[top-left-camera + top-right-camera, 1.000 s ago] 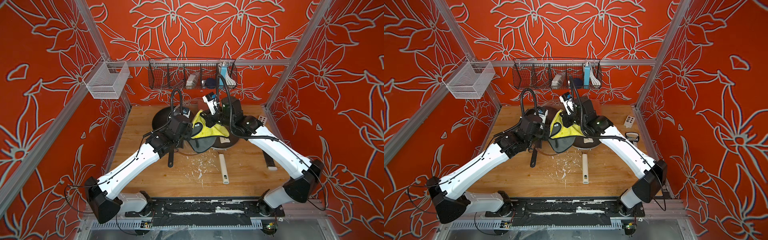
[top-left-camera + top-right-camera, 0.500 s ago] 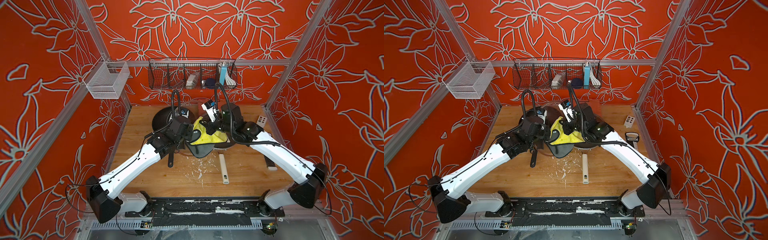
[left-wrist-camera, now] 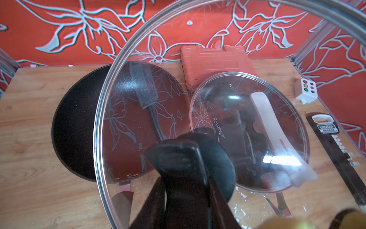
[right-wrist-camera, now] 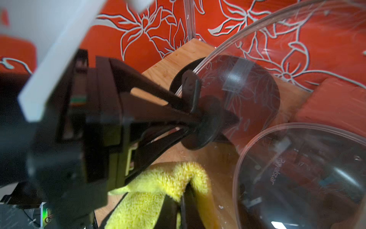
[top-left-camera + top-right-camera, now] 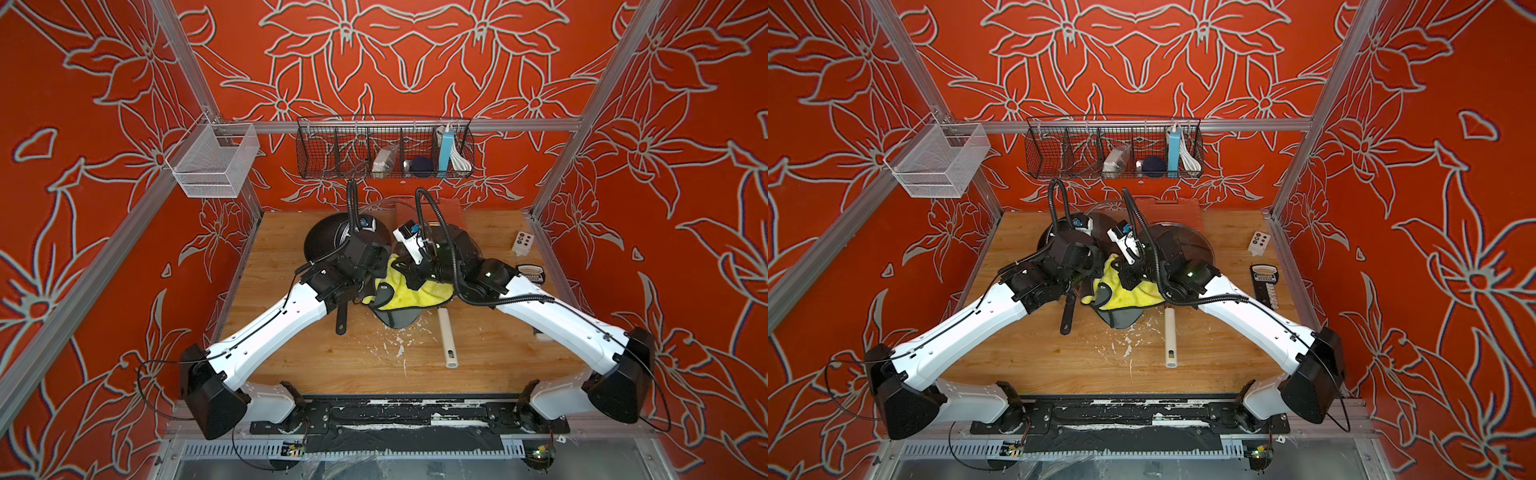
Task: Wipe the pot lid with a cloth
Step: Wipe the pot lid.
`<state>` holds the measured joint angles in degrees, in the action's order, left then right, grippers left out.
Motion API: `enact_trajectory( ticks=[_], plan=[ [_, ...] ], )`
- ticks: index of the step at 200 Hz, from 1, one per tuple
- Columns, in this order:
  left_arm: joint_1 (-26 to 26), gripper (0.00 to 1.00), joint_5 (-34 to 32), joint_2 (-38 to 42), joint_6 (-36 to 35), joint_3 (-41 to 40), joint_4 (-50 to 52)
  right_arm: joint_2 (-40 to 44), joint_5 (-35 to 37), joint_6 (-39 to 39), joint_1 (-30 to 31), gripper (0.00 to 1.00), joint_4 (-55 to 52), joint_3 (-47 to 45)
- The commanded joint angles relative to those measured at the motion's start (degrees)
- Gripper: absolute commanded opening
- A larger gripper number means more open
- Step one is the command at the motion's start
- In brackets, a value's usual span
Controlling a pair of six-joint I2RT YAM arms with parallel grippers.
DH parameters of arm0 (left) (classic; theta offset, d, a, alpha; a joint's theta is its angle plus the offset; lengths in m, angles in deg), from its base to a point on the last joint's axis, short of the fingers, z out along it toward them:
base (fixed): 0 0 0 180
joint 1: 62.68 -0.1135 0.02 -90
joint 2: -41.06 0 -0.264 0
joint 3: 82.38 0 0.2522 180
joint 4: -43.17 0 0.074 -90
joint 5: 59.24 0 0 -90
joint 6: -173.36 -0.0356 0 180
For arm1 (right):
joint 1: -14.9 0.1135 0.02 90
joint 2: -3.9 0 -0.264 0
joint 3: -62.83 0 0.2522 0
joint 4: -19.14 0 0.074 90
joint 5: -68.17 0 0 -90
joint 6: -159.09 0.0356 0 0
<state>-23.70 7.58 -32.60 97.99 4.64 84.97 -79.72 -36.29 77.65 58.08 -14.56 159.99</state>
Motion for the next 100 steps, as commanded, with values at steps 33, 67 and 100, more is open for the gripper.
enact_trajectory(
  ticks=[33, 67, 100],
  plan=[
    [-0.2, 0.0, -3.4, -1.2, 11.8, 6.0, -10.5, 3.5, -0.4, 3.0, 4.9, 0.0, 4.9, -8.6],
    [-0.3, 0.0, -4.9, -1.4, 15.5, 6.5, -10.1, 4.6, -0.4, 5.1, 6.4, 0.0, 8.4, -12.9],
    [-0.4, 0.0, -5.0, -1.2, 17.0, 6.9, -9.7, 5.2, -1.0, 6.9, 6.9, 0.0, 11.2, -15.6]
  ],
)
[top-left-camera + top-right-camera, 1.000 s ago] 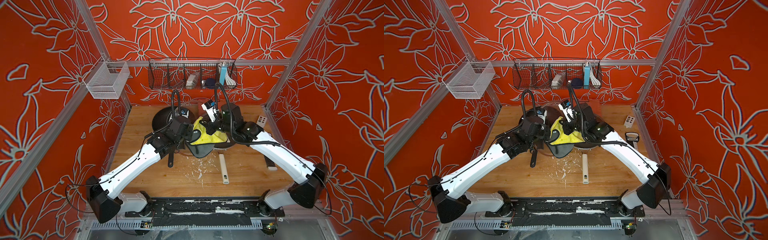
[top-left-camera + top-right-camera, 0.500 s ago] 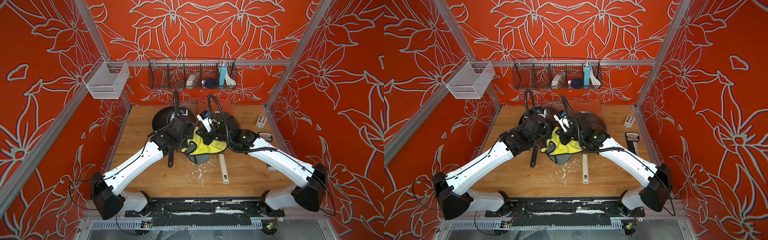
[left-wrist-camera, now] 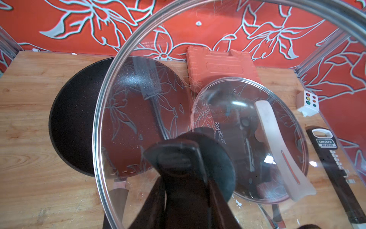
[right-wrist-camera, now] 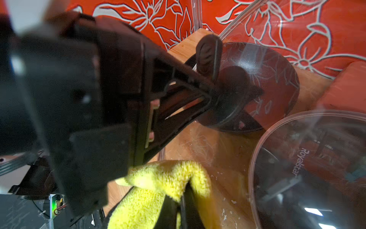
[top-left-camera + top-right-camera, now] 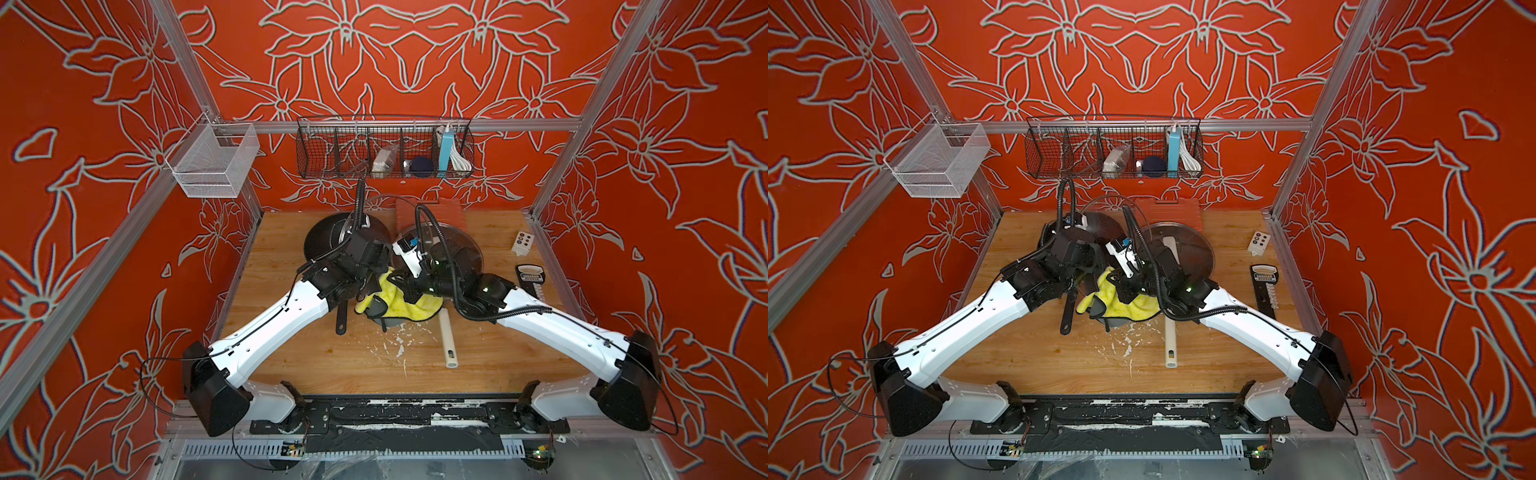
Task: Wipe the pot lid with a cloth
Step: Wipe the pot lid, then place the cleaning item at the center of the board.
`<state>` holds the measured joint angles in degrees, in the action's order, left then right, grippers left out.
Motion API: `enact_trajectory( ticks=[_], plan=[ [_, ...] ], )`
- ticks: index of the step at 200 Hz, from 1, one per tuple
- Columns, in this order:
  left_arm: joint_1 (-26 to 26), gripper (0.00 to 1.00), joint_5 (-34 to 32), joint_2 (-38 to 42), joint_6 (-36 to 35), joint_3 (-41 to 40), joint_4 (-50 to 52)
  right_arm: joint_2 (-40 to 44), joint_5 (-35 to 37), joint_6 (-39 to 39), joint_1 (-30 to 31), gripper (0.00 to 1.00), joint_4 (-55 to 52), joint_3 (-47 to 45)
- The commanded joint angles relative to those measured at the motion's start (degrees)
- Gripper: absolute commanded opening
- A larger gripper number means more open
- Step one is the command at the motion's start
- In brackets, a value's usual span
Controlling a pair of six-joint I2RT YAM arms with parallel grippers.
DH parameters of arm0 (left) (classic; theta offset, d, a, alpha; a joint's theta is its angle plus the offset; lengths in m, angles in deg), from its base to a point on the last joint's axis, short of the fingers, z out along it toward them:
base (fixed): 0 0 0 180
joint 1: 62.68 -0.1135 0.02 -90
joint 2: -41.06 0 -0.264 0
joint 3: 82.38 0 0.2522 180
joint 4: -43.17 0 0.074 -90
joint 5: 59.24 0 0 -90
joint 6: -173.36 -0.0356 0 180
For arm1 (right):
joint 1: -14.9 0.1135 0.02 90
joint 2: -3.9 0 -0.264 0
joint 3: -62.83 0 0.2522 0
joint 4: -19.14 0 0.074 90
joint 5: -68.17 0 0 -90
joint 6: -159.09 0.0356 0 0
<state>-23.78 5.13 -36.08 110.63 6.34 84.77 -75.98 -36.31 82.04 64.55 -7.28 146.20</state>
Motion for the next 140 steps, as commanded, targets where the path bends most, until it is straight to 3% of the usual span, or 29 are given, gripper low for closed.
enact_trajectory(
  ticks=[1, 63, 140],
  plan=[
    [-0.3, 0.0, -2.6, 2.3, 4.4, 5.2, -9.6, 1.5, -1.0, 2.6, 0.5, 0.0, 4.0, -1.9],
    [-1.5, 0.0, -2.7, 4.4, 4.5, 3.8, -9.5, 5.4, 0.8, 3.5, 0.7, 0.0, 2.7, -3.6],
    [-8.1, 0.0, 0.4, 7.6, 0.7, 3.0, -4.2, 13.7, 1.4, 3.8, 0.7, 0.0, -15.5, -1.4]
  ],
)
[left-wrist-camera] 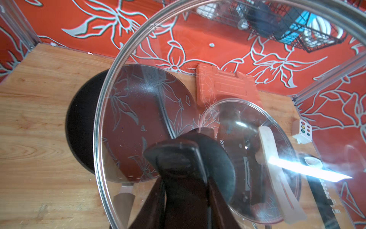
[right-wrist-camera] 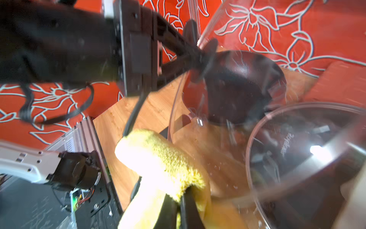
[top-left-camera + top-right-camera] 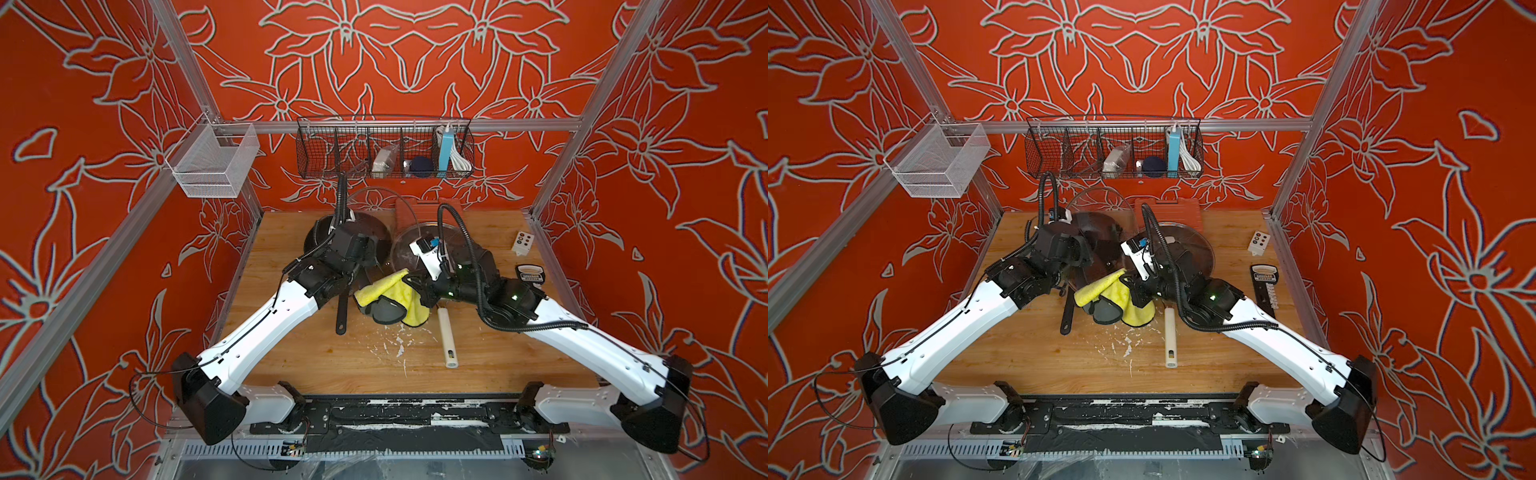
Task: Wipe the pot lid with a cloth
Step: Place the cleaning item at the center of the board.
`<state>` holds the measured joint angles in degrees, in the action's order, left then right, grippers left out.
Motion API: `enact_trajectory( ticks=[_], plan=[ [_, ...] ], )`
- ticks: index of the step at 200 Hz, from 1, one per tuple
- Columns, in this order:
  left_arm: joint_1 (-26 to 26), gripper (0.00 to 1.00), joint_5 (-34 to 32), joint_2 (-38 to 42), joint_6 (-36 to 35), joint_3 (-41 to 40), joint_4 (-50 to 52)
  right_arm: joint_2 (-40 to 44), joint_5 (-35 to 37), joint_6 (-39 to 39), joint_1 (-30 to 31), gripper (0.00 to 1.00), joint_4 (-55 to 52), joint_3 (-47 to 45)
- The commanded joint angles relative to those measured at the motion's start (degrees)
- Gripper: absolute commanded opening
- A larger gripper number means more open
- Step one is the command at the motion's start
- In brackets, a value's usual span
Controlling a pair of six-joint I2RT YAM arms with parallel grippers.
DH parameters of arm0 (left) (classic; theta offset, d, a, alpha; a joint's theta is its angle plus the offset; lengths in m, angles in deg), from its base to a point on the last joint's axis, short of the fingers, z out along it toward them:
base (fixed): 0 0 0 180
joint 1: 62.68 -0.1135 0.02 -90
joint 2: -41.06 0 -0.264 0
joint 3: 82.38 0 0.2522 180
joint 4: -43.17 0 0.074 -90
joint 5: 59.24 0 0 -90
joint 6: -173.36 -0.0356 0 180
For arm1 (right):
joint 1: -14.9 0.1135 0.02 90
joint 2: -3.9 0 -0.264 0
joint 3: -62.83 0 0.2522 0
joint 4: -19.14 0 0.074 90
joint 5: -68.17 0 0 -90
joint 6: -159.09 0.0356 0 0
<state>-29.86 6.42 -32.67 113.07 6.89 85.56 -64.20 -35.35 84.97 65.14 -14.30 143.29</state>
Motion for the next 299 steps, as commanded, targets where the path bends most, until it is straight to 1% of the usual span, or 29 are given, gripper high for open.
enact_trajectory(
  ticks=[1, 22, 50, 94, 106, 133, 152, 167, 192, 221, 240, 260, 277, 295, 299],
  plan=[
    [-2.2, 0.0, -0.8, 4.3, -1.9, 2.6, -4.9, 2.0, 0.3, 0.9, 0.1, 0.0, -8.7, 1.5],
    [-4.0, 0.0, -0.2, 4.3, -4.5, 3.9, -2.1, 3.0, -0.9, 0.8, 0.7, 0.0, -13.3, 1.6],
    [-5.8, 0.0, 0.3, 3.7, -7.9, 5.6, 1.2, 3.9, -0.8, 0.3, 2.6, 0.0, -17.2, 0.8],
    [-7.7, 0.0, 1.2, 1.6, -11.4, 7.1, 3.8, 5.6, 1.9, 2.4, 6.9, 0.01, -15.4, -3.9],
    [-8.1, 0.0, 1.3, 0.7, -12.0, 7.6, 4.5, 5.7, 2.5, 2.9, 7.8, 0.05, -14.0, -5.5],
    [-8.9, 0.0, 2.2, -0.9, -13.3, 7.7, 4.6, 5.6, 3.5, 4.6, 8.9, 0.2, -9.3, -9.9],
    [-9.9, 0.0, 3.0, -2.1, -13.8, 7.7, 4.6, 4.9, 4.1, 5.4, 9.4, 0.29, -5.5, -13.0],
    [-10.5, 0.0, 3.8, -3.2, -13.9, 7.8, 4.5, 3.9, 5.5, 5.4, 9.6, 0.33, -3.1, -14.7],
    [-11.5, 0.0, 5.1, -5.0, -14.0, 7.9, 4.2, 1.6, 8.3, 5.4, 9.6, 0.37, 0.1, -16.5],
    [-12.1, 0.0, 6.4, -7.0, -14.5, 8.1, 3.7, 0.1, 10.0, 6.4, 9.6, 0.47, 2.7, -16.8],
    [-12.4, 0.0, 7.0, -9.0, -15.7, 9.4, 4.8, 0.8, 11.8, 6.7, 9.6, 0.55, 2.2, -16.1],
    [-12.8, 0.0, 7.8, -12.3, -17.4, 12.3, 7.2, 2.6, 14.5, 6.2, 9.6, 0.61, -1.1, -14.7],
    [-13.0, 0.0, 8.6, -15.8, -18.6, 16.5, 10.1, 4.9, 16.5, 5.8, 9.6, 0.66, -4.3, -13.6],
    [-13.4, 0.0, 7.9, -19.7, -19.9, 21.6, 13.5, 7.8, 18.0, 5.2, 9.5, 0.7, -8.3, -12.9],
    [-13.4, 0.0, 7.7, -20.6, -20.3, 22.9, 14.3, 8.6, 18.2, 5.1, 9.5, 0.74, -9.0, -12.9]
  ],
)
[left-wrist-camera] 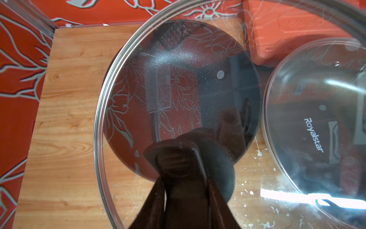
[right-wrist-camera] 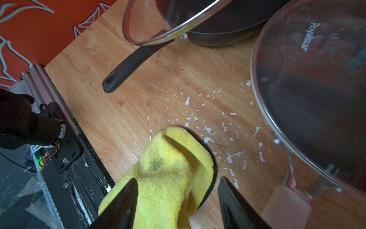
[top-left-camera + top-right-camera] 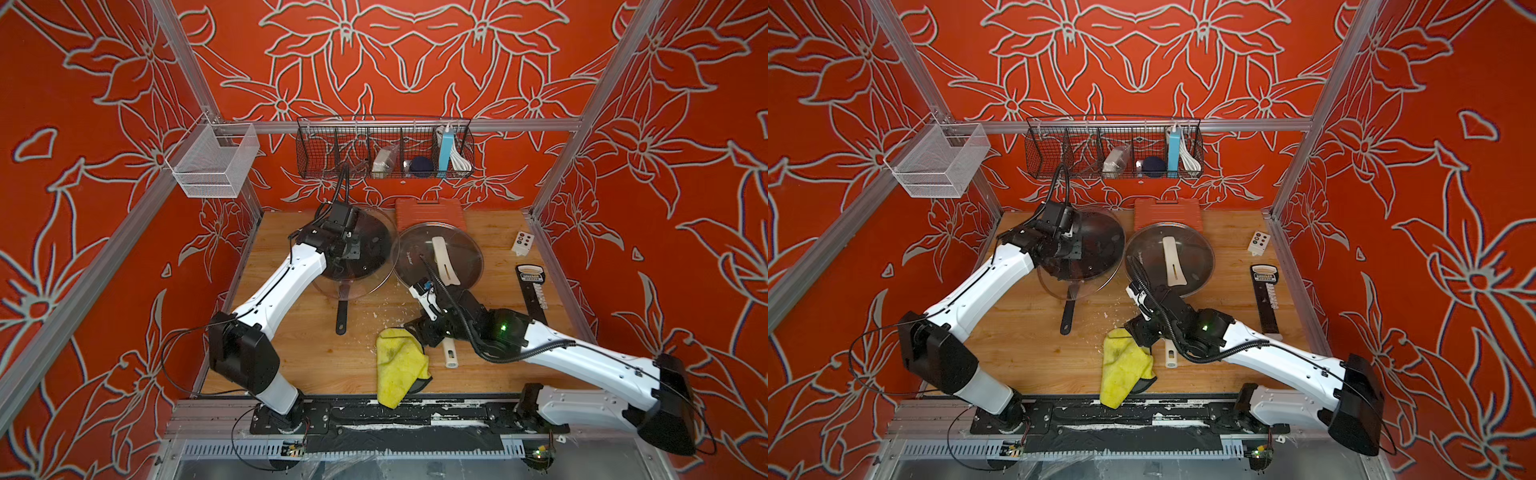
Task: Wipe the pot lid with a cloth
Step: Place the cleaning item at the center of the board, then place the pot lid on the cooking pot.
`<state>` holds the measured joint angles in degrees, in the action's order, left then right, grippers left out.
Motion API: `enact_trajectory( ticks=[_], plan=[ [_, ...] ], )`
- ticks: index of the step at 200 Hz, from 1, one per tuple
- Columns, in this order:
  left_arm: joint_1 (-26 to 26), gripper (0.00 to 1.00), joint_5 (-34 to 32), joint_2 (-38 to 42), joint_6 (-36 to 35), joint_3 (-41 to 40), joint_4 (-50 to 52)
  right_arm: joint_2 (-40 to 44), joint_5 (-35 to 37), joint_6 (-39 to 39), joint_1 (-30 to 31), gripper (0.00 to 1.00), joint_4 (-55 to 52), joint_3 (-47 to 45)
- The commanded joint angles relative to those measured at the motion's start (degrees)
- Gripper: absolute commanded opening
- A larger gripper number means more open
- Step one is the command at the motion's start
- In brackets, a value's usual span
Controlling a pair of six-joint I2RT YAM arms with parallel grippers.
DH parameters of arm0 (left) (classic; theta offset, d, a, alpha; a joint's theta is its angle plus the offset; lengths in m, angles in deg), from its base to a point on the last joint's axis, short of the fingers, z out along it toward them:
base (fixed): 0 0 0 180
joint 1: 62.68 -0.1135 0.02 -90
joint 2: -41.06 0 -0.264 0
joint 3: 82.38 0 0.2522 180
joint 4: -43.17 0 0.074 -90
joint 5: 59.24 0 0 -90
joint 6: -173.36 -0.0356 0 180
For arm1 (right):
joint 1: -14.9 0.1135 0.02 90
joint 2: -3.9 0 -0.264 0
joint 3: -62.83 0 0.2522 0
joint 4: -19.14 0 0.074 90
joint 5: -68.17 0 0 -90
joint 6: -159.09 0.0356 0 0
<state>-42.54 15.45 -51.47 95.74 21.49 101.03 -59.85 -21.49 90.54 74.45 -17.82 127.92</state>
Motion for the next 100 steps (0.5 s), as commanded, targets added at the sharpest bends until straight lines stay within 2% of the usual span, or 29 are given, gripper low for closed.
enact_trajectory(
  ticks=[1, 50, 54, 57, 60, 100],
  plan=[
    [-0.7, 0.0, -1.4, -2.1, -3.0, 8.7, -1.0, 4.5, 4.5, -0.5, 0.2, 0.75, -5.6, 2.5],
    [-1.8, 0.0, -3.1, -15.4, -6.5, 27.9, 11.3, 14.4, 9.5, -0.6, 0.1, 0.85, -13.5, 0.3],
    [-1.8, 0.0, -3.2, -16.5, -6.8, 29.2, 12.4, 15.1, 9.6, -0.7, 0.1, 0.88, -14.0, 0.1],
    [-1.9, 0.0, -3.2, -17.3, -7.0, 30.2, 13.0, 15.5, 9.6, -0.7, 0.1, 0.96, -14.4, -0.1],
    [-1.9, 0.0, -3.3, -17.9, -7.2, 31.1, 13.6, 16.0, 9.5, -0.7, 0.1, 0.98, -14.7, -0.3],
    [-2.9, 0.0, -2.8, -25.0, -7.9, 39.8, 17.3, 22.2, 10.0, 1.3, 0.1, 0.98, -15.8, -5.7]
  ],
)
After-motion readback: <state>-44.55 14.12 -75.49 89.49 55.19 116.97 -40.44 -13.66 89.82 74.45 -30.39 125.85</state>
